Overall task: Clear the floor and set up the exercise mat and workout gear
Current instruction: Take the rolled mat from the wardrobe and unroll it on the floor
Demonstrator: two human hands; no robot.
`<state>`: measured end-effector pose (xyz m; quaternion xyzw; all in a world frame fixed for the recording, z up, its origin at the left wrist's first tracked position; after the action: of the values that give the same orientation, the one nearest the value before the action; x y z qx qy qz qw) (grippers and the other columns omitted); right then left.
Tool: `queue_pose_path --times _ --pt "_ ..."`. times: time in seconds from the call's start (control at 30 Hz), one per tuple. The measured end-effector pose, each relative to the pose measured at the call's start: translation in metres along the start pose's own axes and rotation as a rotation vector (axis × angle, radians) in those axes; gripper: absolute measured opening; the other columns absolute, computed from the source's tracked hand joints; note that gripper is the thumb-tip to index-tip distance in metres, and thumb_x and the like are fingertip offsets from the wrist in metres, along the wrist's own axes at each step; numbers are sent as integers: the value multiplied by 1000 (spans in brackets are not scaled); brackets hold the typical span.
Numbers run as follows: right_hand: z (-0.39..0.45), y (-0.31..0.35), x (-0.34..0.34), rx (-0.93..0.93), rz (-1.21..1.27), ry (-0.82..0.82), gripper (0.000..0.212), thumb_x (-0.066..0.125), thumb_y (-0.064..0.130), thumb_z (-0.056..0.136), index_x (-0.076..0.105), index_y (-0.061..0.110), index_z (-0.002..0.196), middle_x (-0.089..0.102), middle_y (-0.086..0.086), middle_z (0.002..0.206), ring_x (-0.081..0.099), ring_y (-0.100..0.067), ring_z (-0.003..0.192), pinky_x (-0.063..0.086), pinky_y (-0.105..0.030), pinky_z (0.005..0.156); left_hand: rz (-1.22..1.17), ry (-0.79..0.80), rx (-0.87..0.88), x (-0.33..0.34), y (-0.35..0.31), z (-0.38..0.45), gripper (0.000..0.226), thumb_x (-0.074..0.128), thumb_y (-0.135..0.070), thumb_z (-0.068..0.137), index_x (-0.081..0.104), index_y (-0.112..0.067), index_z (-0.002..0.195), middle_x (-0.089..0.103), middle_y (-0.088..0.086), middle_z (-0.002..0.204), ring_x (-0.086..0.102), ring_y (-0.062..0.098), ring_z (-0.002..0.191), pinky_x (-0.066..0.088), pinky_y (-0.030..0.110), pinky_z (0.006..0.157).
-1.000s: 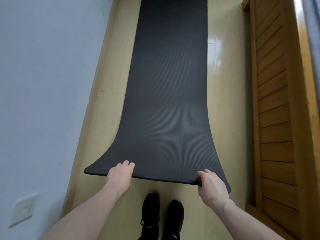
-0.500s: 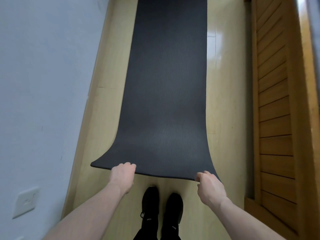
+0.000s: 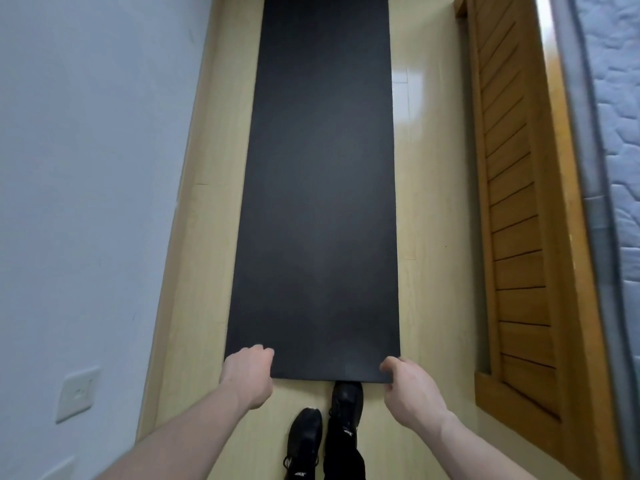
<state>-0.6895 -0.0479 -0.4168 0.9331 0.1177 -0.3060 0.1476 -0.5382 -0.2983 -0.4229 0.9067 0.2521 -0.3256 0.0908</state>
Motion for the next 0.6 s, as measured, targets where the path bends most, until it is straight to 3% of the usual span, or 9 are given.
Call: queue_pose_path --times 0.13,0.33,0.6 --pt "-25 10 -5 3 38 -20 48 50 9 95 56 24 139 59 6 134 59 -17 121 53 -29 100 -98 -35 56 -7 -12 -30 27 50 -15 90 60 -24 114 58 -5 110 56 16 90 52 29 79" --pt "-101 39 -46 -17 69 -16 52 50 7 95 52 24 144 56 4 141 57 -18 126 52 -28 101 -208 -97 137 -55 -26 -113 31 55 -22 91 61 -27 120 57 -9 120 57 13 104 53 29 88" --pt "-252 55 -131 -60 226 -114 42 60 28 101 55 26 142 58 6 142 61 -16 122 54 -29 102 -213 -190 190 -143 -47 -263 30 60 -34 93 61 -29 123 54 -10 130 56 10 106 55 28 88"
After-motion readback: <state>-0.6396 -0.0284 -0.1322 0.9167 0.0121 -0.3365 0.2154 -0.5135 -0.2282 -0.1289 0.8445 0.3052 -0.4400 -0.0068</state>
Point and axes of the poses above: each hand's wrist, its own z-axis towards the middle knuckle, its own x-axis out of the palm, y = z × x, the point moved 5 cm from there along z, towards the middle knuckle
